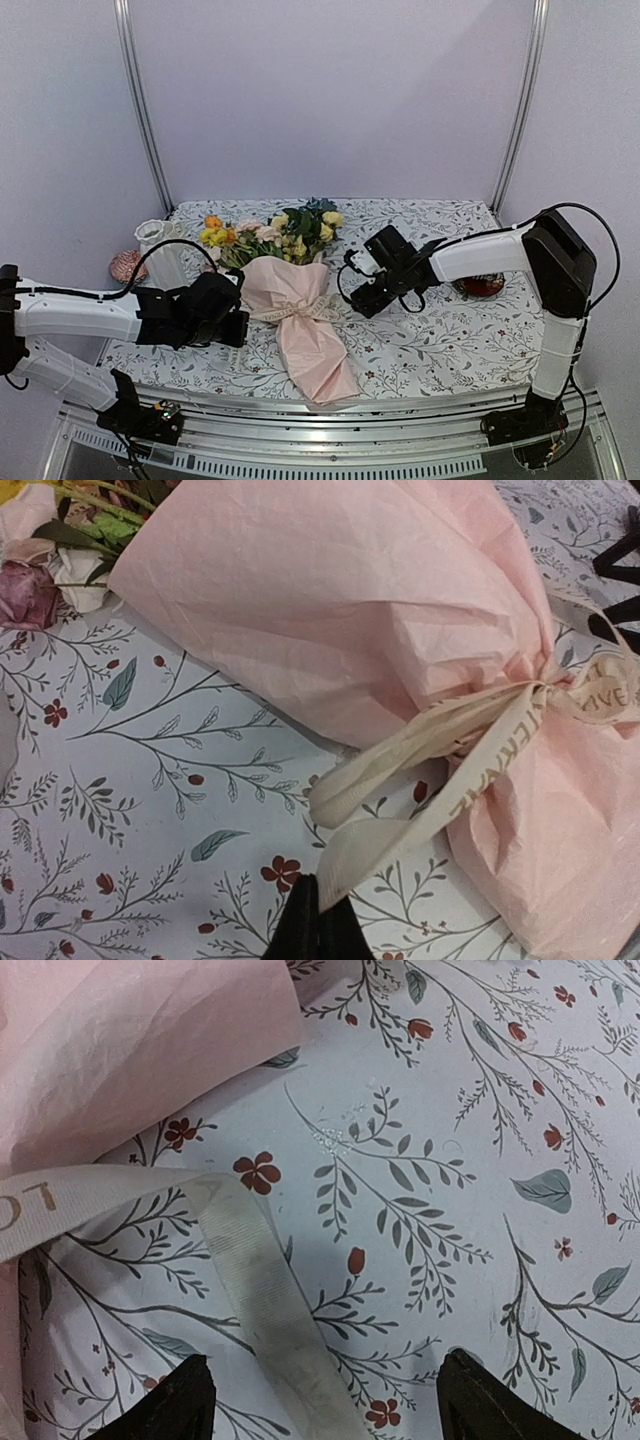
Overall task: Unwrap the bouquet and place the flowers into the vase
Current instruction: Pick up the ribbon from the tied bouquet.
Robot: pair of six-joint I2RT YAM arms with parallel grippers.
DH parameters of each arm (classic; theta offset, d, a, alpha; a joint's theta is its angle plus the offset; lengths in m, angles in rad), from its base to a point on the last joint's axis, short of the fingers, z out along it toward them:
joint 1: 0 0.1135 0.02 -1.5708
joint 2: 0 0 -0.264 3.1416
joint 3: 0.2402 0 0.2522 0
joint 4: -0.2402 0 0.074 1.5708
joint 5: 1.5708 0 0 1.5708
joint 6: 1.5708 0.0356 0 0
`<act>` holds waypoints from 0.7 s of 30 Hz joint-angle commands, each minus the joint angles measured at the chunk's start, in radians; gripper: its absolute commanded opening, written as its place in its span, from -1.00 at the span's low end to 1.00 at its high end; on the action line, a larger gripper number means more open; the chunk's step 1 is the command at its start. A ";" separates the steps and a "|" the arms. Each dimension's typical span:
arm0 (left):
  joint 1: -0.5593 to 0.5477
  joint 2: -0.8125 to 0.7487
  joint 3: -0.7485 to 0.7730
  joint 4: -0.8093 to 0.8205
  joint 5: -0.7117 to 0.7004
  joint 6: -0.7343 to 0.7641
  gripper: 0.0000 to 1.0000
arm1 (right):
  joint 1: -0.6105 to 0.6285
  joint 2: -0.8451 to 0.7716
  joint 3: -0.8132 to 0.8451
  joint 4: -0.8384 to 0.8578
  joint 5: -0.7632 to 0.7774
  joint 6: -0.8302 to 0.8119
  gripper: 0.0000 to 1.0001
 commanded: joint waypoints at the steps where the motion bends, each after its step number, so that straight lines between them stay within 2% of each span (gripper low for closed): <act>1: 0.014 -0.001 -0.009 0.025 -0.002 0.012 -1.00 | -0.003 0.081 0.104 -0.108 -0.023 -0.022 0.57; 7: 0.017 -0.001 -0.009 0.035 0.002 0.022 -1.00 | -0.003 0.105 0.130 -0.107 -0.090 -0.034 0.56; 15: 0.024 0.006 -0.002 0.037 0.008 0.029 -1.00 | -0.002 0.193 0.219 -0.209 -0.085 -0.031 0.44; 19: 0.024 0.004 -0.004 0.047 0.009 0.029 -1.00 | -0.003 0.218 0.246 -0.257 -0.100 -0.041 0.24; 21: 0.026 0.005 -0.003 0.052 0.011 0.029 -1.00 | -0.003 0.235 0.267 -0.289 -0.092 -0.045 0.07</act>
